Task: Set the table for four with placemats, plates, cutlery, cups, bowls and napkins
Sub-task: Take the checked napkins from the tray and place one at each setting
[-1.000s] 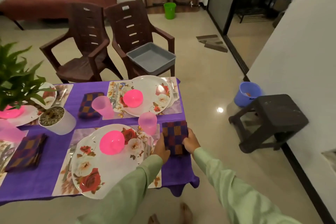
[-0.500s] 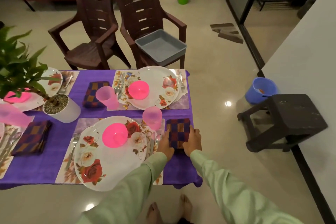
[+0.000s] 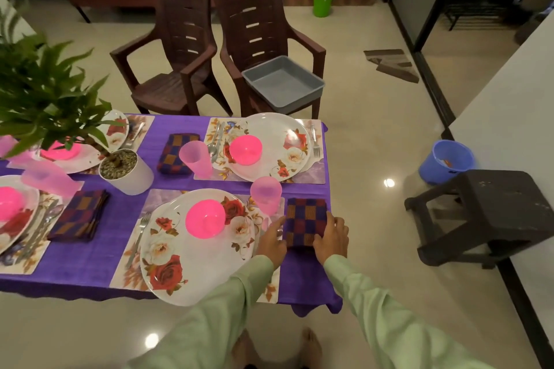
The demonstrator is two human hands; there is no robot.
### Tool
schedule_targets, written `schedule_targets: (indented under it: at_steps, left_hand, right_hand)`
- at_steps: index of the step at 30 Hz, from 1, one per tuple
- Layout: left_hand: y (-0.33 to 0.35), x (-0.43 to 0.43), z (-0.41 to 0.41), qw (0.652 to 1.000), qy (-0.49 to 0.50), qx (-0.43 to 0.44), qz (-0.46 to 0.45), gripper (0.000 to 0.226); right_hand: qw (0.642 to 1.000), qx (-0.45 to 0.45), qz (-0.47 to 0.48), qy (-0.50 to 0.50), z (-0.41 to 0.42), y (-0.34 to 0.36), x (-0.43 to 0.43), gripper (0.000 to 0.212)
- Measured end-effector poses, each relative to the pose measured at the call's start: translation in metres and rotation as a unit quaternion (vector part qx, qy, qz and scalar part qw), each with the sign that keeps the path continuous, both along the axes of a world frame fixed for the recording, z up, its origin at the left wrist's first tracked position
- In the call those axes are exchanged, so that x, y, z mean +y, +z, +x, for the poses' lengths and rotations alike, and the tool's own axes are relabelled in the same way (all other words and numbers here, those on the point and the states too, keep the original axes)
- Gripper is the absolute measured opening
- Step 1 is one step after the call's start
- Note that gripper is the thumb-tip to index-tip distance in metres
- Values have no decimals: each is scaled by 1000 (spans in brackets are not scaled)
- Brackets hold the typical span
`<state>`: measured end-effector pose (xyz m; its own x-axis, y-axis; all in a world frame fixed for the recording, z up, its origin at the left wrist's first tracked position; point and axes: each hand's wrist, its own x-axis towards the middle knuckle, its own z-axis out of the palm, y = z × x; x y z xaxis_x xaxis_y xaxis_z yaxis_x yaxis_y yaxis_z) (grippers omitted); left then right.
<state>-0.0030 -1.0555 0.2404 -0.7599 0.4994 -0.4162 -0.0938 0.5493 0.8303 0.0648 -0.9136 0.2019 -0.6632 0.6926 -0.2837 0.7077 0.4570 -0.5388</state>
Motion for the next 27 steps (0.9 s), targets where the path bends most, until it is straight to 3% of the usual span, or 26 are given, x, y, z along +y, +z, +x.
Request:
schedule_targets:
  at_steps: [8,13,21,27]
  left_hand:
    - [19,-99,-40,997,3,78,27,38]
    - [3,-194,-82,995,50,62,55,44]
    - [-18,-323,-124,992,110,63,7,39]
    - [-40,-374,-125,979,165,101,-67,31]
  right_hand:
    - [991,108,64,-43,0,8,-74,41]
    - [985,140,-13,-97,0,-3,-136,23]
    - [984,24,4,-178,30,-22,-201,25]
    - [979,1,18,-205,25,-26,-207,24]
